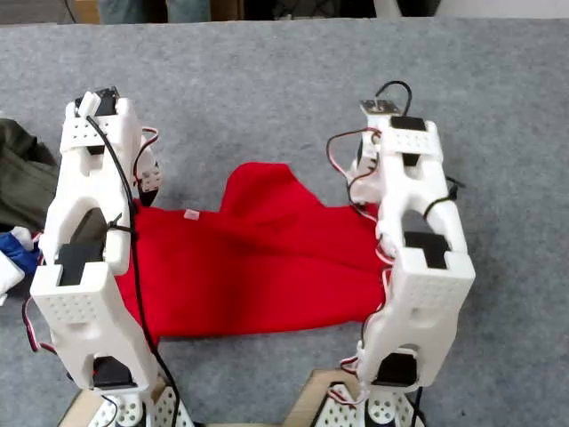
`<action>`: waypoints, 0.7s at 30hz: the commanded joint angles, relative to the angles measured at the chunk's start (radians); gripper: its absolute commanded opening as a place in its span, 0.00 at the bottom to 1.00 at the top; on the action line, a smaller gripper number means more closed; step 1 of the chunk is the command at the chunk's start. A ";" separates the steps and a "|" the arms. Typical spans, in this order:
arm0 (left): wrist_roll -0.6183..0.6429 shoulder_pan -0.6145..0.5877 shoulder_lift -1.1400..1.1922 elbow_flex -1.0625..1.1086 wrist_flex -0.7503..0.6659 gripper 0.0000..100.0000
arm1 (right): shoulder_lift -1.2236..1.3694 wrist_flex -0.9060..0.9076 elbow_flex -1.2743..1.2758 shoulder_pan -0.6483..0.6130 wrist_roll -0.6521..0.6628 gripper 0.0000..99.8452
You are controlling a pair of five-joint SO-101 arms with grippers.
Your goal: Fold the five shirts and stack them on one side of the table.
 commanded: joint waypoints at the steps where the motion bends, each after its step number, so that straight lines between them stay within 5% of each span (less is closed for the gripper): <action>1: -0.009 0.007 -0.055 -0.010 0.000 0.03 | -0.007 -0.009 -0.039 -0.012 -0.031 0.23; 9: -0.008 0.005 -0.055 -0.010 0.000 0.03 | 0.119 0.003 -0.062 -0.008 -0.035 0.22; 16: -0.008 0.005 -0.055 -0.010 0.000 0.03 | 0.128 0.031 -0.110 -0.003 -0.035 0.02; 21: -0.008 0.005 -0.055 -0.010 0.000 0.03 | 0.120 0.037 -0.111 -0.002 -0.035 0.01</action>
